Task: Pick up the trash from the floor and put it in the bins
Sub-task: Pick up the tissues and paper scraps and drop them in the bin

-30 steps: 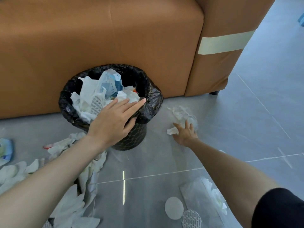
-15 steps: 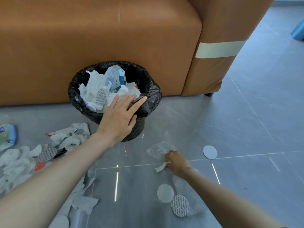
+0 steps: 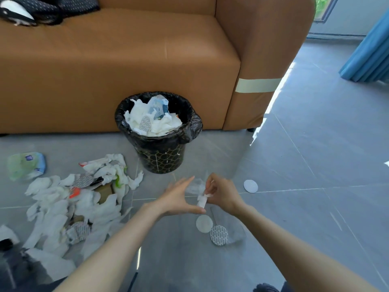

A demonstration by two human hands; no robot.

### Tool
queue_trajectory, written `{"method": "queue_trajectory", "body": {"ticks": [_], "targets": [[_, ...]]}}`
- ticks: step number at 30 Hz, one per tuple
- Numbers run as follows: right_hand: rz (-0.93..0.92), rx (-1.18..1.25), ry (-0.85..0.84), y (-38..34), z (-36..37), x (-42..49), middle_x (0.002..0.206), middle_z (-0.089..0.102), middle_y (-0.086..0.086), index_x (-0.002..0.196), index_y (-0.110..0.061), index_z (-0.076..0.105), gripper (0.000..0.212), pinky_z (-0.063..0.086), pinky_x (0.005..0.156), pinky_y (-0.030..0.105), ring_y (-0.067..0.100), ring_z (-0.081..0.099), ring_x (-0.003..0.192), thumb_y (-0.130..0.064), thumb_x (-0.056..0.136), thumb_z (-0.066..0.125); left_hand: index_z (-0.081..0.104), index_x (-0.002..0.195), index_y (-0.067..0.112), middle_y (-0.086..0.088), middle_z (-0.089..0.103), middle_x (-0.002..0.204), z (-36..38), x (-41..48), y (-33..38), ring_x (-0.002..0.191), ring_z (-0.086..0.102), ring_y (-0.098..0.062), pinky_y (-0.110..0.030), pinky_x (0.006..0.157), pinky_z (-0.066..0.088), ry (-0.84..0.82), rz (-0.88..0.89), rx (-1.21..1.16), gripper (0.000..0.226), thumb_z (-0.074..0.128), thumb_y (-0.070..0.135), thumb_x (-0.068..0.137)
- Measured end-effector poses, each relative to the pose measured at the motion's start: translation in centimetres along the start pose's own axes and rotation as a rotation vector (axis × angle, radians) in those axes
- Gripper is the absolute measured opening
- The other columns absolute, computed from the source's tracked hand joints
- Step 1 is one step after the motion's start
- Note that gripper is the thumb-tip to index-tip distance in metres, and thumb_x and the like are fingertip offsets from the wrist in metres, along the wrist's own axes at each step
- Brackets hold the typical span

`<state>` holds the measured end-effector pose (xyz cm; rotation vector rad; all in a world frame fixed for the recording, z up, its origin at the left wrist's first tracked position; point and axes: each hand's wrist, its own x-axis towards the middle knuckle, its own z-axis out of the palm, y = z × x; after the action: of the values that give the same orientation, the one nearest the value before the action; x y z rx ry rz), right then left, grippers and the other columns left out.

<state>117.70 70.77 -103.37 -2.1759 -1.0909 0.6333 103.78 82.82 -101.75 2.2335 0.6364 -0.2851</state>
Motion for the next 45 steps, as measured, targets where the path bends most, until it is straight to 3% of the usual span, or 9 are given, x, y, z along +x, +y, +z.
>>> {"method": "queue_trajectory", "body": {"ticks": [6, 12, 16, 20, 24, 29, 34, 42, 45], "targets": [[-0.043, 0.127, 0.027, -2.5, -0.2, -3.0, 0.070, 0.061, -0.003, 0.079, -0.018, 0.052, 0.041, 0.048, 0.059, 0.024, 0.012, 0.054, 0.062, -0.004, 0.057, 0.083, 0.047, 0.133, 0.015, 0.008, 0.057, 0.121, 1.3, -2.7, 0.5, 0.109, 0.054, -0.005, 0.002, 0.079, 0.039, 0.047, 0.034, -0.387, 0.063, 0.076, 0.023, 0.078], [-0.003, 0.259, -0.045, -3.0, 1.4, -4.2, 0.069, 0.064, -0.006, 0.090, -0.018, 0.054, 0.047, 0.049, 0.064, 0.018, 0.009, 0.059, 0.065, -0.002, 0.057, 0.084, 0.073, 0.102, 0.015, -0.001, 0.074, 0.087, 2.5, -3.4, -1.7, 0.076, 0.063, -0.009, -0.032, 0.070, 0.051, 0.257, -0.006, -0.478, 0.029, 0.077, 0.027, 0.077], [0.066, 0.148, -0.131, -1.1, 2.1, -3.6, 0.104, 0.065, -0.003, 0.106, -0.018, 0.060, 0.047, 0.046, 0.078, 0.020, 0.021, 0.060, 0.101, -0.006, 0.066, 0.080, 0.074, 0.099, 0.022, -0.001, 0.075, 0.087, 2.9, -3.8, -3.6, 0.075, 0.065, -0.011, -0.038, 0.072, 0.054, 0.361, -0.093, -0.429, 0.025, 0.075, 0.034, 0.077], [0.334, -0.236, -0.141, 3.8, 3.5, -3.8, 0.152, 0.021, 0.005, 0.133, -0.035, 0.040, 0.073, 0.030, 0.106, 0.040, 0.039, 0.025, 0.134, -0.033, 0.071, 0.078, 0.072, 0.101, 0.022, 0.001, 0.073, 0.091, 3.4, -4.1, -4.1, 0.084, 0.066, -0.012, -0.032, 0.077, 0.053, 0.389, -0.117, -0.463, 0.022, 0.072, 0.031, 0.081], [0.640, -0.217, -0.091, 7.7, 5.2, -4.4, 0.157, -0.016, 0.004, 0.141, -0.052, 0.016, 0.099, 0.027, 0.106, 0.058, 0.049, 0.004, 0.139, -0.047, 0.066, 0.080, 0.068, 0.083, 0.033, 0.001, 0.071, 0.080, 4.1, -3.6, -5.1, 0.069, 0.059, -0.006, -0.020, 0.063, 0.044, 0.413, -0.106, -0.490, 0.005, 0.070, 0.028, 0.083], [0.652, -0.186, -0.109, 10.0, 6.9, -3.3, 0.158, -0.003, 0.010, 0.144, -0.051, 0.010, 0.101, 0.028, 0.108, 0.051, 0.041, 0.010, 0.142, -0.052, 0.068, 0.077, 0.069, 0.097, 0.031, 0.014, 0.070, 0.089, 5.2, -3.0, -6.7, 0.082, 0.064, -0.001, -0.019, 0.073, 0.049, 0.381, -0.163, -0.516, 0.014, 0.070, 0.031, 0.083], [0.601, -0.305, -0.100, 10.7, 8.4, -3.0, 0.139, 0.029, 0.008, 0.136, -0.033, 0.035, 0.066, 0.040, 0.098, 0.048, 0.035, 0.032, 0.126, -0.034, 0.081, 0.071, 0.071, 0.106, 0.023, 0.007, 0.072, 0.099, 5.7, -2.6, -7.2, 0.094, 0.066, -0.008, -0.030, 0.088, 0.050, 0.344, -0.180, -0.541, 0.026, 0.071, 0.032, 0.081], [0.599, -0.099, -0.048, 10.2, 8.1, -3.6, 0.128, 0.053, 0.015, 0.121, -0.016, 0.059, 0.041, 0.044, 0.097, 0.033, 0.031, 0.054, 0.116, -0.004, 0.082, 0.063, 0.067, 0.085, 0.038, 0.009, 0.071, 0.089, 3.9, -3.1, -5.4, 0.091, 0.067, -0.013, -0.033, 0.086, 0.051, 0.376, -0.178, -0.537, 0.012, 0.071, 0.027, 0.082], [0.567, 0.008, -0.002, 8.1, 5.9, -2.9, 0.120, 0.057, 0.009, 0.114, -0.015, 0.064, 0.040, 0.045, 0.092, 0.029, 0.025, 0.056, 0.109, -0.004, 0.077, 0.070, 0.070, 0.103, 0.026, 0.009, 0.068, 0.089, 1.2, -3.0, -3.4, 0.086, 0.064, -0.008, -0.029, 0.082, 0.051, 0.428, -0.148, -0.515, 0.020, 0.071, 0.028, 0.082]]}}
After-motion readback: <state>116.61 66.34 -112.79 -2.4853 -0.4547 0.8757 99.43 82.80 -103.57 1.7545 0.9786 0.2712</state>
